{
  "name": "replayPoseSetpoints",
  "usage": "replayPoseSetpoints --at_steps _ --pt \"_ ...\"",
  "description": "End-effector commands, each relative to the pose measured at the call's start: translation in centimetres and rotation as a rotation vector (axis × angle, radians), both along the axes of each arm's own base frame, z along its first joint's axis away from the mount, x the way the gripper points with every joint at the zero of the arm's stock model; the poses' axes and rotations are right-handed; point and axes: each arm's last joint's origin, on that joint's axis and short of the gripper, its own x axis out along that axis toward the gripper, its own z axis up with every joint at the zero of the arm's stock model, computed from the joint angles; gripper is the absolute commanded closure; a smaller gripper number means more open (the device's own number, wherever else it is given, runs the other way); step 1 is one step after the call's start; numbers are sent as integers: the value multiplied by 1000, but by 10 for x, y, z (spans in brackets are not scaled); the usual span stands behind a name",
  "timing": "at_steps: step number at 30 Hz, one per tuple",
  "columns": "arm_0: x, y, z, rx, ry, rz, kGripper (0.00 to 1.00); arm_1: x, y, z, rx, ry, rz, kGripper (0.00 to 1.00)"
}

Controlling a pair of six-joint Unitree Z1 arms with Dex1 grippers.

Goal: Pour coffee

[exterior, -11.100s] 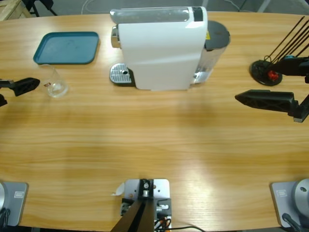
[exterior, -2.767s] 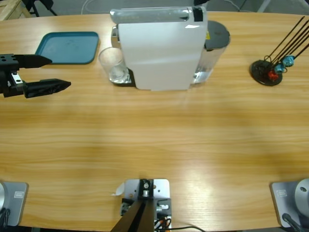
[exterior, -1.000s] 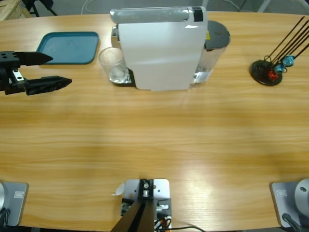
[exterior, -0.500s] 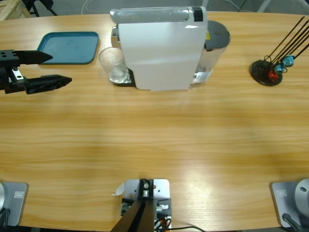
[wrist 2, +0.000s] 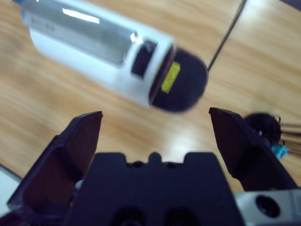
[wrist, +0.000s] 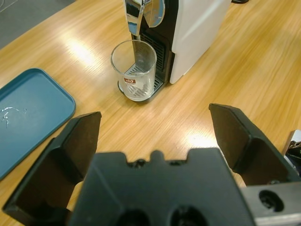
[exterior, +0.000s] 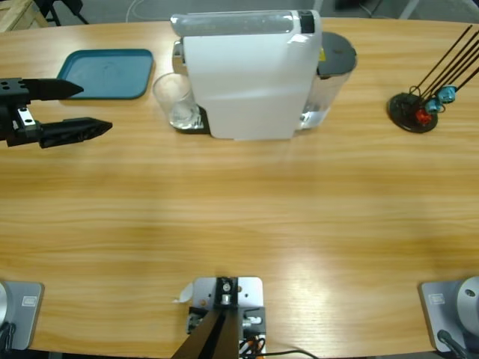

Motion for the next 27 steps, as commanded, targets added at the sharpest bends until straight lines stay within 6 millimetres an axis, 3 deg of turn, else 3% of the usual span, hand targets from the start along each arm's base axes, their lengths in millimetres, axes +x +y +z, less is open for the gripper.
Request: replayPoseSetpoints --at_steps 1,4,9,16,19,27 --pt "-4 -1 -3 -11 28 -9 0 -56 -38 8 92 -38 10 0" --pt "-4 -1 -6 -9 44 -7 0 -70 -47 -8 86 -18 48 0" --pt "-12 4 -3 -38 58 3 0 -108 -74 -58 68 -85 169 0" --pt "-13 2 -3 -40 65 2 0 -121 -88 -107 101 -155 280 0" --pt "-14 4 -1 -37 52 34 0 -124 -95 -118 103 -178 248 0" --pt "-7 -1 0 -42 68 45 0 -124 -97 -121 106 -179 220 0"
